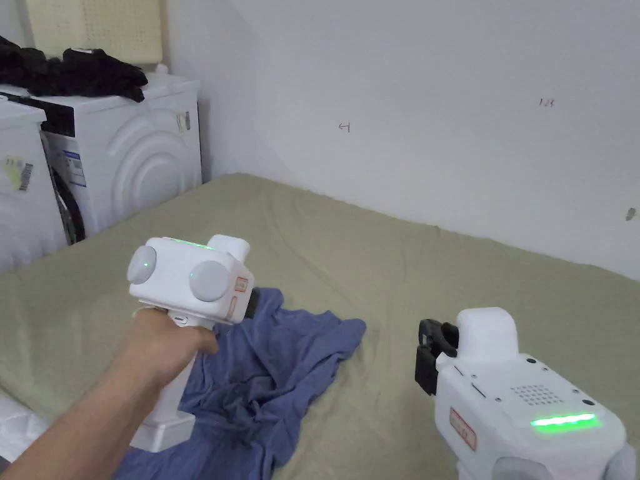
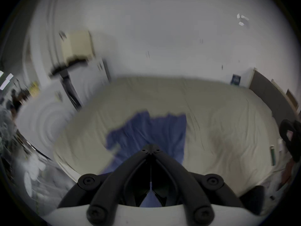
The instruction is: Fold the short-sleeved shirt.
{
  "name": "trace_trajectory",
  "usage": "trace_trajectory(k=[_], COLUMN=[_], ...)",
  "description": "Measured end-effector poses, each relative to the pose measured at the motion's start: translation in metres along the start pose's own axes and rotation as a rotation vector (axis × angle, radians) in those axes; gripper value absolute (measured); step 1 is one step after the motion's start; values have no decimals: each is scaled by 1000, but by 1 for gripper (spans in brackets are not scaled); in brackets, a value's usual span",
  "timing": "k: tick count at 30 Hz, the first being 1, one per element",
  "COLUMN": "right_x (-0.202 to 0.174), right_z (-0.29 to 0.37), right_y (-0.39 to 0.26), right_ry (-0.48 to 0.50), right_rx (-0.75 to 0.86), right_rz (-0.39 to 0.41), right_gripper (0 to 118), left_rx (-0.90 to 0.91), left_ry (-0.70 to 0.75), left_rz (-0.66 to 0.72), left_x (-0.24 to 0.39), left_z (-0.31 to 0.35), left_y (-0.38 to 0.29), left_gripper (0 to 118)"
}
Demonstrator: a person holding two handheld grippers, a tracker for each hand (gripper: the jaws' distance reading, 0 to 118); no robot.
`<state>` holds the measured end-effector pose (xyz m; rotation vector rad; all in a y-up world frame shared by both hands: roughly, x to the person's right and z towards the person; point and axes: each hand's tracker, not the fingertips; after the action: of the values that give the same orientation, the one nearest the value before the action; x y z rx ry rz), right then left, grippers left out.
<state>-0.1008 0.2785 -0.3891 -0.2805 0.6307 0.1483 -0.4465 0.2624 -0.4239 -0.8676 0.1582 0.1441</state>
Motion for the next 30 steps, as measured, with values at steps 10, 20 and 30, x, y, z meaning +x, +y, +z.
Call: trace_trajectory(k=[10, 20, 30], right_x=[29, 43, 53], right_z=[-68, -95, -77], right_y=[-53, -80, -83], right_ry=[-5, -18, -38], right_rx=[-137, -211, -207], right_rz=[74, 6, -19], right_gripper=[0, 0, 0], left_rx=[-246, -328, -271], left_ry=[-23, -7, -50], left_rz=[25, -29, 60], left_x=[11, 29, -9], left_z=[-175, -224, -228], left_y=[-28, -36, -36], left_gripper=[115, 115, 8])
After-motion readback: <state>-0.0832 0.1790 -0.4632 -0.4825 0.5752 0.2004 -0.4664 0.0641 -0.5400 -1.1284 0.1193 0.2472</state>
